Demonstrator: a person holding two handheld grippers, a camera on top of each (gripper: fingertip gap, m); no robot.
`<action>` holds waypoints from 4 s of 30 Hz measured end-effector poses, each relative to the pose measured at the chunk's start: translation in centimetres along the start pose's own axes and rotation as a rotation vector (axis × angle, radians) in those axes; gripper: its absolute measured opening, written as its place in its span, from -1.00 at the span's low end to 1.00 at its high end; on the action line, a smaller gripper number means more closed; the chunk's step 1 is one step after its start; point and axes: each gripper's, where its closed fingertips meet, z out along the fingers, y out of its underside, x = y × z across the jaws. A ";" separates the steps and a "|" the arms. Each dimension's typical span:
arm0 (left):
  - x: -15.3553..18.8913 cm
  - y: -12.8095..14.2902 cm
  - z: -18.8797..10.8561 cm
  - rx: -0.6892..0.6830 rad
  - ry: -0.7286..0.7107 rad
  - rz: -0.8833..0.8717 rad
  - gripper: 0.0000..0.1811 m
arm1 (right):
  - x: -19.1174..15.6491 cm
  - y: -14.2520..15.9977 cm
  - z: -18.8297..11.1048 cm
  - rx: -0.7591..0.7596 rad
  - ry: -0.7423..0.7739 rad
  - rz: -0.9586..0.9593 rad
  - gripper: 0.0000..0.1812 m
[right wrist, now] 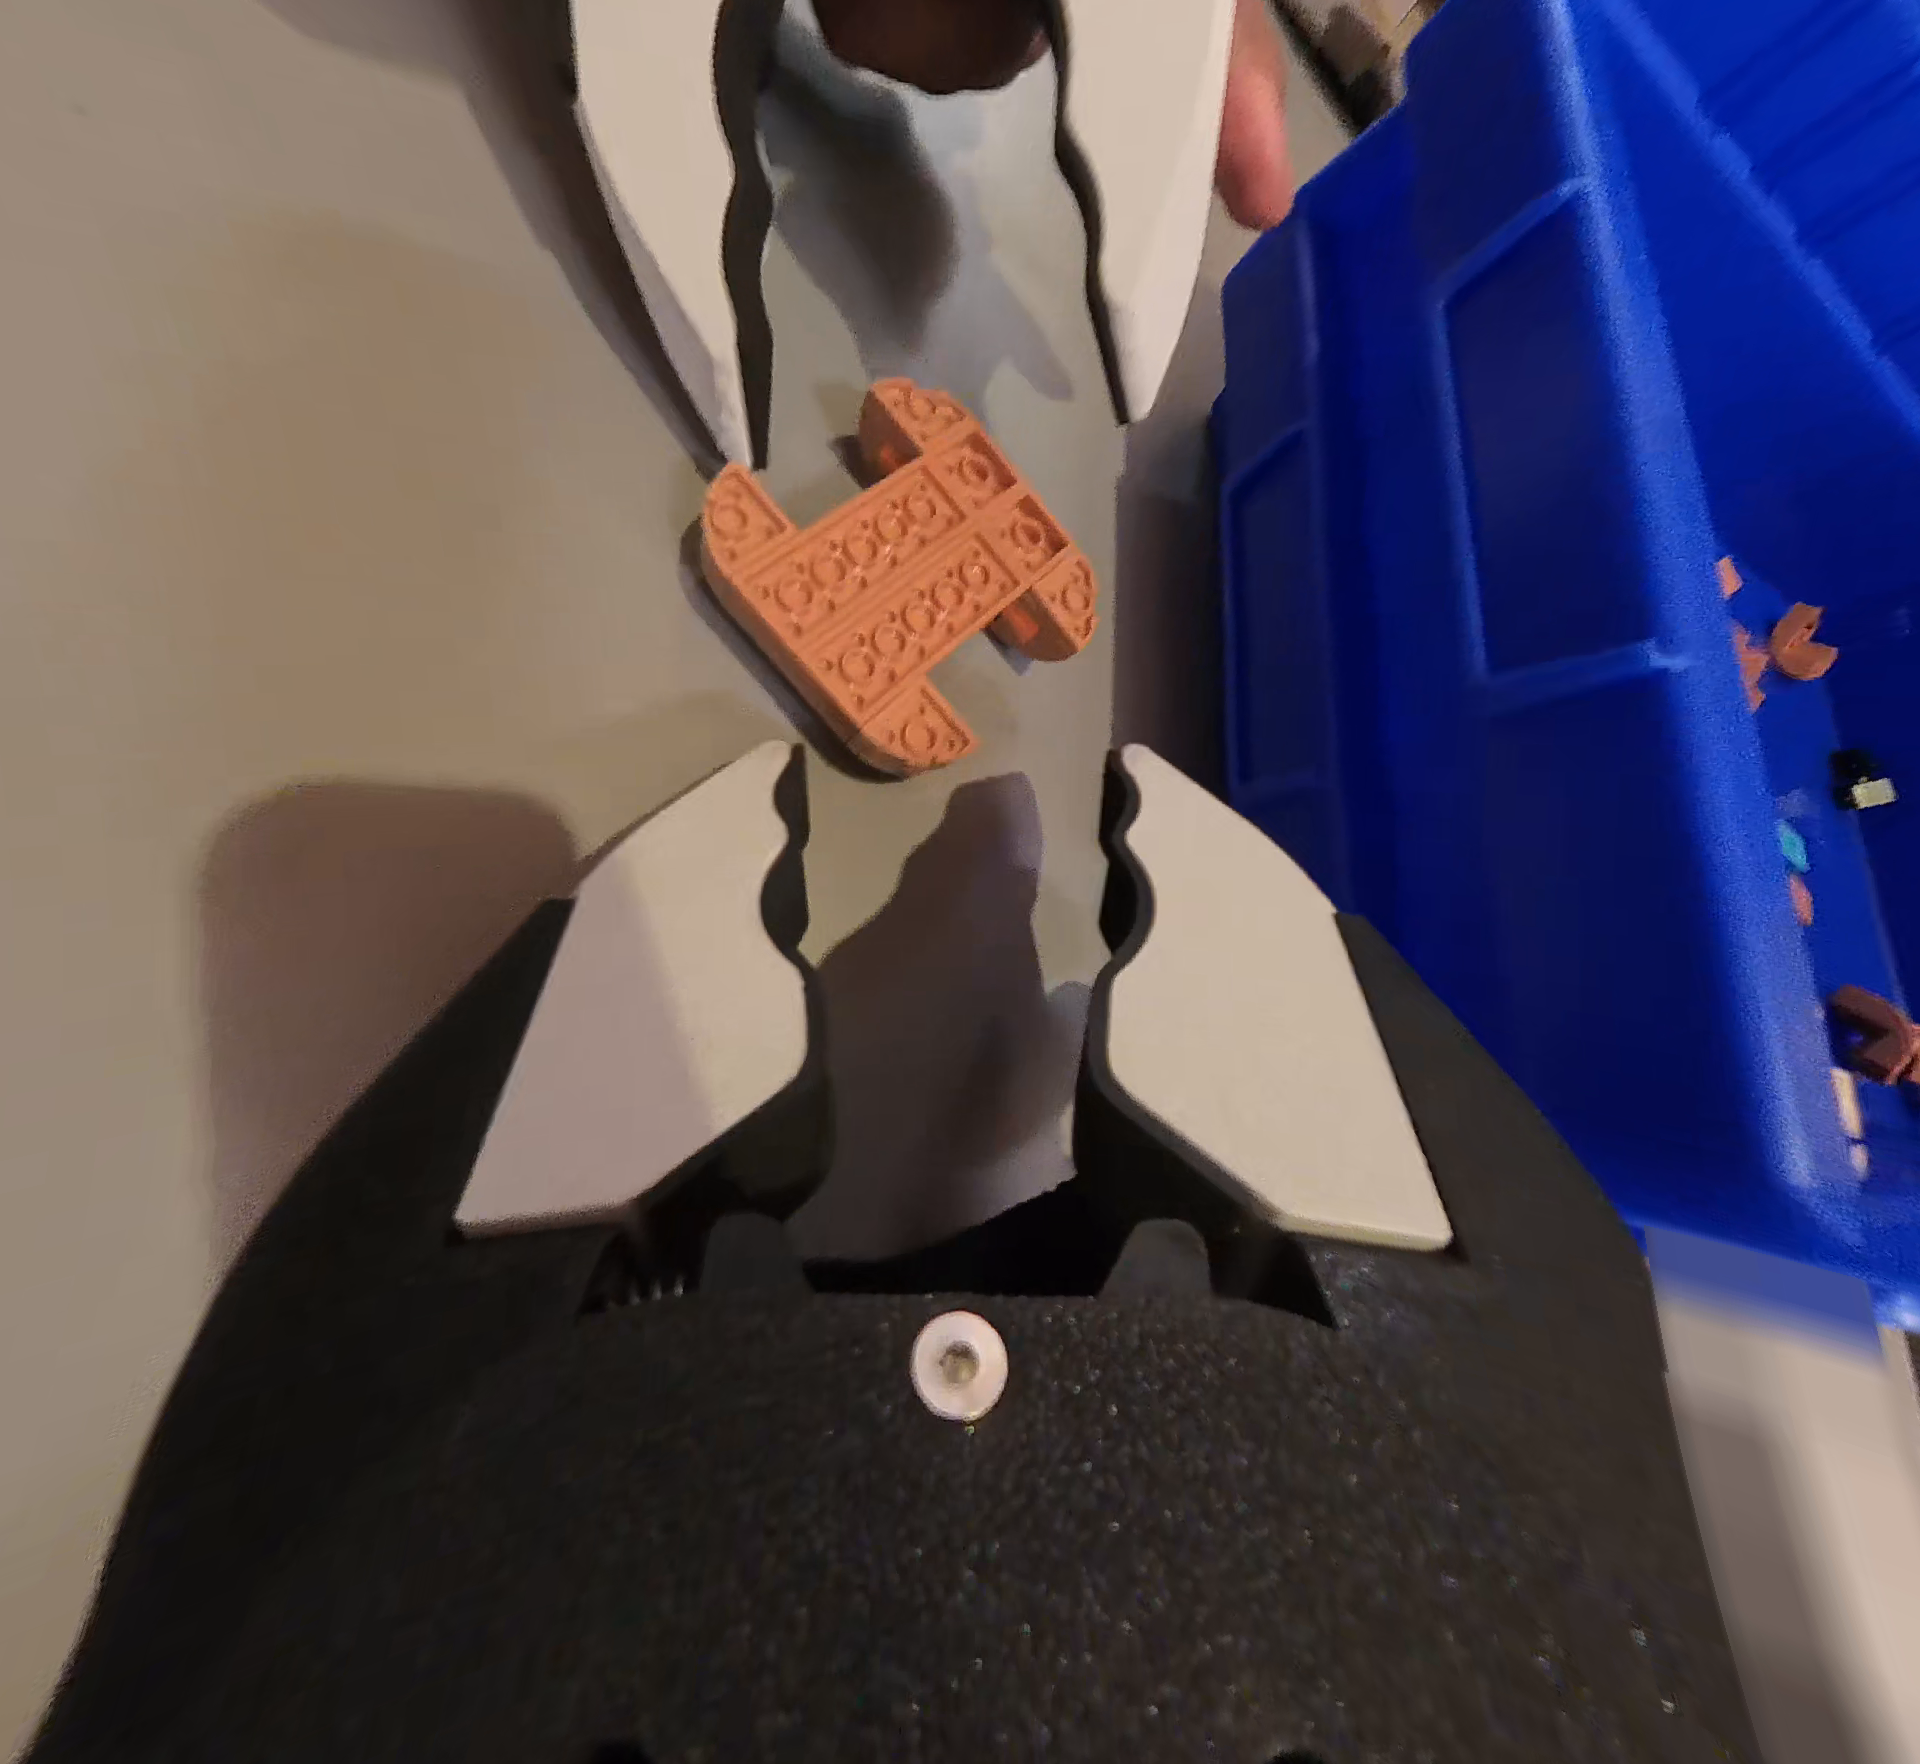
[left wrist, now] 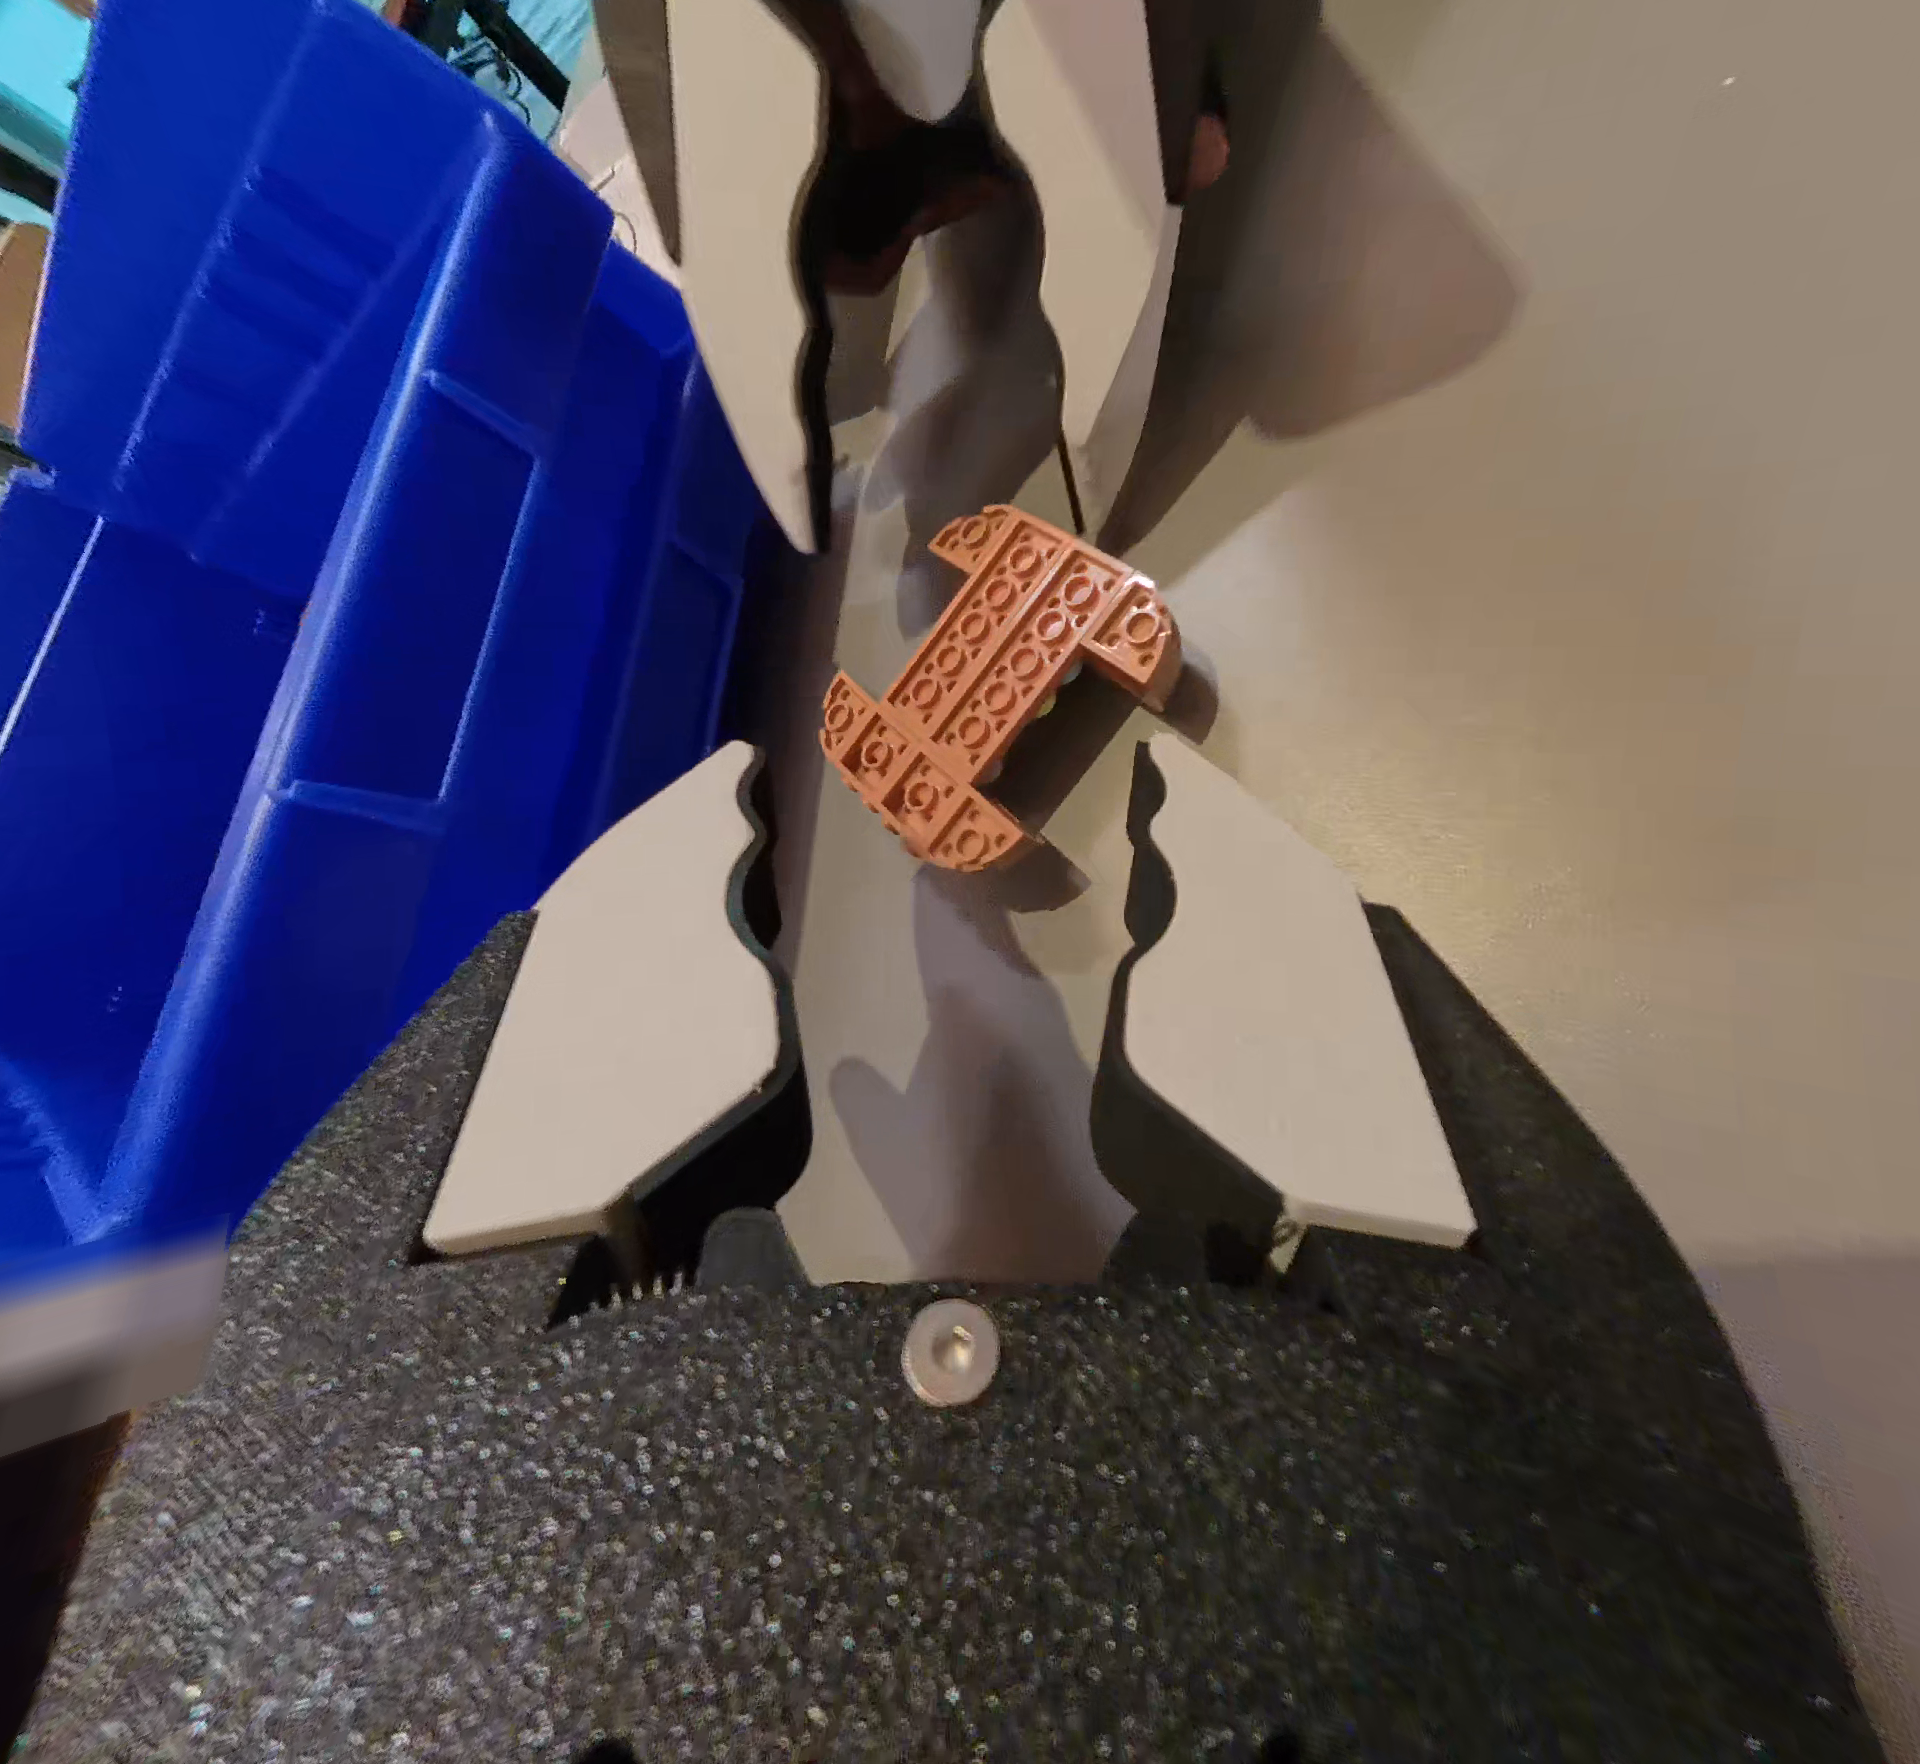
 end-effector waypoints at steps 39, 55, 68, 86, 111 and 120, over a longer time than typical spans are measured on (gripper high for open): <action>0.0 1.2 -0.4 -0.067 -0.049 0.277 -0.52 | -1.8 -1.4 1.9 -0.111 -0.097 0.164 -0.66; -0.1 2.0 -0.1 -0.120 -0.019 0.150 -0.76 | -1.0 -1.2 3.2 -0.205 0.051 0.368 -0.69; -0.9 1.1 -1.7 0.014 -0.061 0.265 -0.42 | -2.5 -4.5 1.5 0.041 -0.174 0.393 -0.78; 1.2 -2.9 -1.5 0.196 -0.128 0.498 -0.77 | -4.9 -7.8 -0.2 0.276 -0.430 0.410 -0.78; 0.1 -1.0 -0.8 0.092 0.038 -0.070 -0.78 | -0.8 -6.8 1.5 0.080 0.193 -0.077 -0.66; -1.1 -0.5 -0.6 0.064 0.022 -0.246 -0.77 | 0.5 -6.2 1.6 0.061 0.183 0.145 -0.65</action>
